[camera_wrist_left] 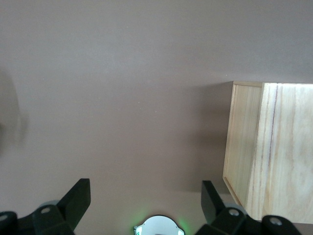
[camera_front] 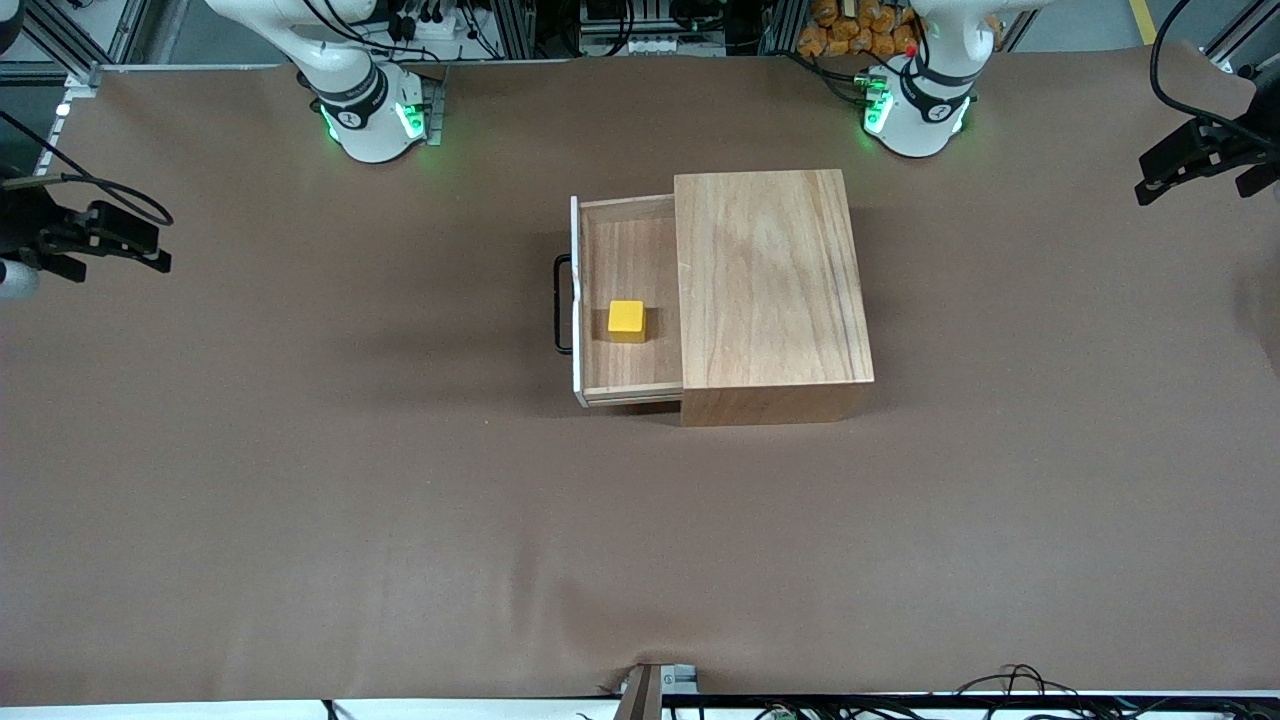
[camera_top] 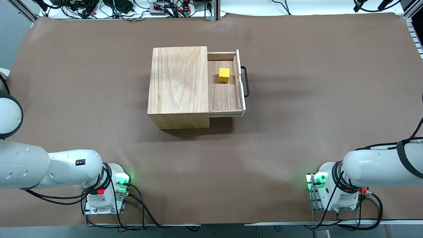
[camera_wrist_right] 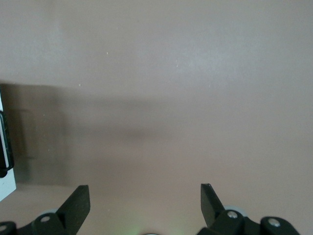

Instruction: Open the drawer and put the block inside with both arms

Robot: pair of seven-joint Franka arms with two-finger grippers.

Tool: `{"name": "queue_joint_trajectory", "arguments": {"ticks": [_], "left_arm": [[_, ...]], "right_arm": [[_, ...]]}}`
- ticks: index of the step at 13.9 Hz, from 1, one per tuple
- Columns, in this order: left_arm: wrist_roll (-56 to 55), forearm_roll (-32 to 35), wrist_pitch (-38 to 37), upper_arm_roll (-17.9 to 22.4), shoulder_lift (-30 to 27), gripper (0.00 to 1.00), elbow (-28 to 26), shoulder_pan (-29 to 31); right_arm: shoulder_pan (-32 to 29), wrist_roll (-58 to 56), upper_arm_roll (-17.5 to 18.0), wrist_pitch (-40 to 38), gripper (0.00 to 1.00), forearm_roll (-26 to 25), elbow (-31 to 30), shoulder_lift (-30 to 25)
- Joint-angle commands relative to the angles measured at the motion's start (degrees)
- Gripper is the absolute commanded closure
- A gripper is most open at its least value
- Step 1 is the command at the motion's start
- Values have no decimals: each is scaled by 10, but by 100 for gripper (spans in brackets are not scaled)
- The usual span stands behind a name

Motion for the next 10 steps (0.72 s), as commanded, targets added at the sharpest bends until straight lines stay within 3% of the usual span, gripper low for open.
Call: {"name": "queue_joint_trajectory", "arguments": {"ticks": [1, 10], "left_arm": [[9, -9, -9, -3, -9, 0, 0, 6], [19, -11, -13, -5, -3, 0, 19, 4]], "right_arm": [[-9, 17, 10, -21, 0, -5, 17, -3], [-6, 21, 11, -33, 0, -7, 17, -3]]}}
